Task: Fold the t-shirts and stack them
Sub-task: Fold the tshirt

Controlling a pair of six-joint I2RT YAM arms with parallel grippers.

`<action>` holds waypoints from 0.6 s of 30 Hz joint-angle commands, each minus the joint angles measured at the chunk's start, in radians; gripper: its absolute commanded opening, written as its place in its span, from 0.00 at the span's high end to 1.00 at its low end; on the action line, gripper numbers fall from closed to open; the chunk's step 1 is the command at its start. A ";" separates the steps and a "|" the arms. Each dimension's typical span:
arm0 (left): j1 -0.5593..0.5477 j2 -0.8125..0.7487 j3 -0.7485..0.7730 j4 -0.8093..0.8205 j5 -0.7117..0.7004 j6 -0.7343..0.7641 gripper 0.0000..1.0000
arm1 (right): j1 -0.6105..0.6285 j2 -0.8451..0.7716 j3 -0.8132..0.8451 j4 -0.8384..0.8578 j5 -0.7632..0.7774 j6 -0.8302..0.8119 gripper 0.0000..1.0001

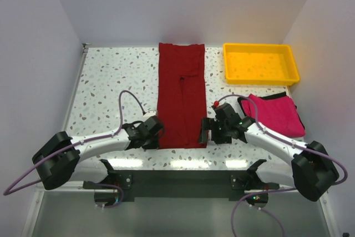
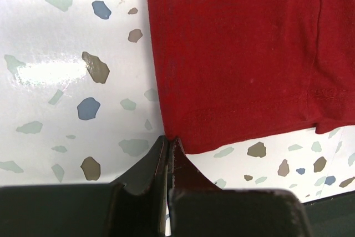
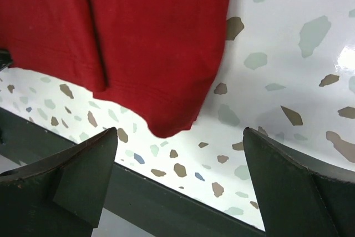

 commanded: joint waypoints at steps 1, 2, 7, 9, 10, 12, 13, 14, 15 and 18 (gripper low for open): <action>0.000 0.008 -0.041 -0.019 0.025 -0.014 1.00 | 0.003 0.034 -0.013 0.078 0.009 0.072 0.02; -0.001 0.007 -0.045 -0.016 0.025 -0.017 1.00 | 0.003 0.040 -0.017 0.083 0.016 0.087 0.02; -0.001 -0.001 -0.068 0.004 0.036 -0.024 1.00 | 0.003 0.077 -0.056 0.165 0.018 0.154 0.14; 0.000 -0.007 -0.073 0.003 0.031 -0.027 1.00 | 0.003 0.085 -0.063 0.178 0.027 0.161 0.22; 0.000 -0.009 -0.076 0.004 0.033 -0.028 1.00 | 0.003 0.091 -0.065 0.182 0.030 0.170 0.25; 0.000 -0.012 -0.081 0.009 0.030 -0.030 1.00 | 0.001 0.097 -0.071 0.176 0.033 0.172 0.35; 0.000 -0.013 -0.082 0.007 0.030 -0.030 1.00 | 0.003 0.100 -0.073 0.173 0.027 0.178 0.40; 0.000 -0.013 -0.082 0.006 0.027 -0.034 1.00 | 0.001 0.099 -0.076 0.172 0.023 0.176 0.44; 0.000 -0.013 -0.085 0.003 0.021 -0.036 1.00 | 0.001 0.096 -0.082 0.159 0.018 0.178 0.53; 0.000 -0.027 -0.095 -0.005 0.021 -0.045 1.00 | 0.003 0.068 -0.102 0.113 0.023 0.173 0.74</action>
